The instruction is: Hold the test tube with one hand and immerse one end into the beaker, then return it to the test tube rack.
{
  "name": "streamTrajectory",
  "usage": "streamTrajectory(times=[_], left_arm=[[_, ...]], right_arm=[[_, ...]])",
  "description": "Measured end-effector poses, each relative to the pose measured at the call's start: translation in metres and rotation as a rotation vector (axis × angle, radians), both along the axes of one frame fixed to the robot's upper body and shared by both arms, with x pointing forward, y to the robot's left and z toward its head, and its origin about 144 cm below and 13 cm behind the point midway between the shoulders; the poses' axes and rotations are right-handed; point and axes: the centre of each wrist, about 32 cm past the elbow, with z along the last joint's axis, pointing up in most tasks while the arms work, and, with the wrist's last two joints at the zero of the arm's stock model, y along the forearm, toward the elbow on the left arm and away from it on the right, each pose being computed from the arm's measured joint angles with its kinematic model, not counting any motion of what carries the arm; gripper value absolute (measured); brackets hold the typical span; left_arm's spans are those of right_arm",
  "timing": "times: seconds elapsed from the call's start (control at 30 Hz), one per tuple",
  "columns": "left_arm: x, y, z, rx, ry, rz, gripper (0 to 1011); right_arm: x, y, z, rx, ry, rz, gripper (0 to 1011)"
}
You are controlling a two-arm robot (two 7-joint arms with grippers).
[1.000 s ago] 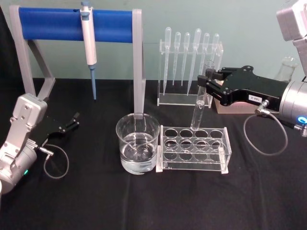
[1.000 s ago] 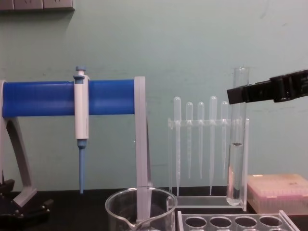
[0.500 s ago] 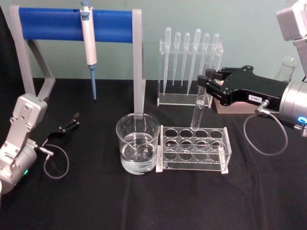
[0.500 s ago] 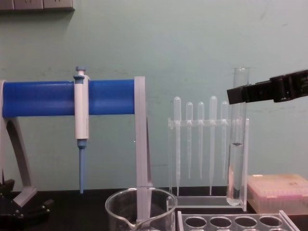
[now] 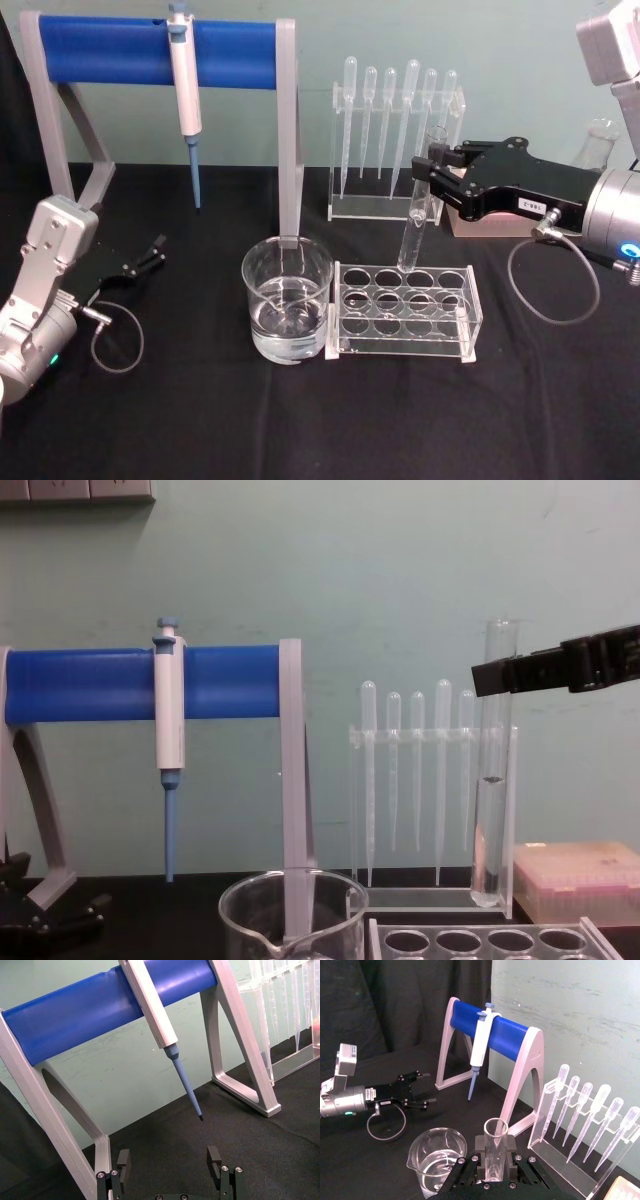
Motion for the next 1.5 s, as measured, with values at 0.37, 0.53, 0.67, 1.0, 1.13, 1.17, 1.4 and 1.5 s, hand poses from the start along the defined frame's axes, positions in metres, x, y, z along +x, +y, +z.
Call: streamTrajectory(times=[0.37, 0.53, 0.67, 1.0, 1.13, 1.17, 1.4, 1.5], left_arm=[[0.0, 0.0, 0.0, 0.0, 0.0, 0.0, 1000], [0.0, 0.0, 0.0, 0.0, 0.0, 0.0, 1000], [0.0, 0.0, 0.0, 0.0, 0.0, 0.0, 1000], [0.0, 0.0, 0.0, 0.0, 0.0, 0.0, 1000], [0.0, 0.0, 0.0, 0.0, 0.0, 0.0, 1000], [0.0, 0.0, 0.0, 0.0, 0.0, 0.0, 1000], [0.0, 0.0, 0.0, 0.0, 0.0, 0.0, 1000], [0.0, 0.0, 0.0, 0.0, 0.0, 0.0, 1000]], right_arm=[[0.0, 0.0, 0.0, 0.0, 0.0, 0.0, 224], [0.0, 0.0, 0.0, 0.0, 0.0, 0.0, 224], [0.0, 0.0, 0.0, 0.0, 0.0, 0.0, 224], [0.0, 0.0, 0.0, 0.0, 0.0, 0.0, 224], [0.0, 0.0, 0.0, 0.0, 0.0, 0.0, 224], [0.0, 0.0, 0.0, 0.0, 0.0, 0.0, 224], [0.0, 0.0, 0.0, 0.0, 0.0, 0.0, 224], [0.0, 0.0, 0.0, 0.0, 0.0, 0.0, 224]])
